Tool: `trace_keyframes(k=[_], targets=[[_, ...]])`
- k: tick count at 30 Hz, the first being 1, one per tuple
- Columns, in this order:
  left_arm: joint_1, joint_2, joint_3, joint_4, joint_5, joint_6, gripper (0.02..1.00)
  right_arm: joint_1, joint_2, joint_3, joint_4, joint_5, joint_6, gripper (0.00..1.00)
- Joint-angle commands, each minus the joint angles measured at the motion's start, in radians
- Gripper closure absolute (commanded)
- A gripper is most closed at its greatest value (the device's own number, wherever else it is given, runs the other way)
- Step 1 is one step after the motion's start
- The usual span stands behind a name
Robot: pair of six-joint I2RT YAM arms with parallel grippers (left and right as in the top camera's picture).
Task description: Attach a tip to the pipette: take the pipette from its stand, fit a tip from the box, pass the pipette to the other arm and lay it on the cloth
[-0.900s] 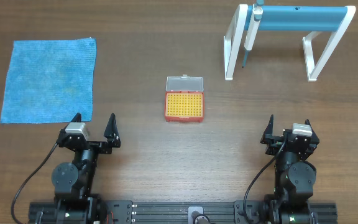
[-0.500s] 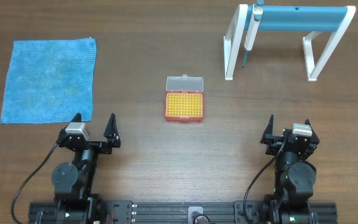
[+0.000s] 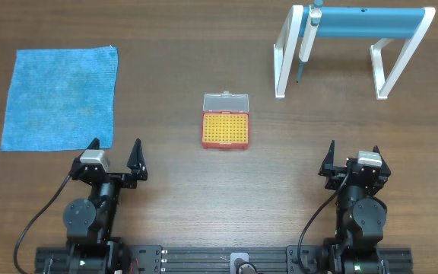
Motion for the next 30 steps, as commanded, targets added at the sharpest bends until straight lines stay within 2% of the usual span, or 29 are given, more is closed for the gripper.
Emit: trace_keyframes(k=[1,2,3,4,6,7,9,12,14,16,20,23,30], targets=[[0.004,-0.006,-0.003,-0.006,-0.004,0.009,0.02,-0.006,-0.01,-0.01,0.004,-0.002,-0.002,0.106],[0.004,-0.006,-0.003,-0.006,-0.004,0.009,0.023,-0.006,-0.01,-0.01,0.003,-0.007,-0.002,0.104],[0.004,-0.006,-0.003,-0.006,-0.004,0.009,0.02,-0.006,-0.005,-0.01,-0.003,-0.103,0.013,0.106],[0.004,-0.006,-0.003,-0.006,-0.004,0.009,0.02,-0.007,0.01,-0.01,0.018,-0.163,0.015,0.106],[0.004,-0.006,-0.003,-0.006,-0.004,0.009,0.023,-0.006,0.089,0.023,0.049,-0.207,0.063,0.104],[0.004,-0.006,-0.003,-0.006,-0.004,0.009,0.023,-0.006,0.169,0.071,0.063,-0.208,0.112,0.106],[0.004,-0.006,-0.003,-0.006,-0.004,0.009,0.02,-0.006,0.305,0.135,0.119,-0.208,0.138,0.106],[0.004,-0.006,-0.003,-0.006,-0.004,0.009,0.023,-0.001,0.621,0.21,0.411,-0.208,0.137,0.106],[0.004,-0.006,-0.003,-0.006,-0.004,0.009,0.02,0.021,0.874,0.233,0.711,-0.208,0.137,0.106],[0.004,-0.006,-0.003,-0.006,-0.003,0.009,0.02,0.049,1.047,0.268,0.852,-0.208,0.137,0.106],[0.004,-0.006,-0.003,-0.006,-0.003,0.009,0.023,0.089,1.268,0.368,0.946,-0.207,0.138,0.106],[0.004,-0.006,-0.003,-0.006,-0.004,0.009,0.023,0.088,1.361,0.417,0.998,-0.181,0.137,0.104],[0.004,-0.006,-0.003,-0.006,-0.004,0.009,0.02,0.085,1.521,0.483,1.116,-0.177,0.137,0.106]])
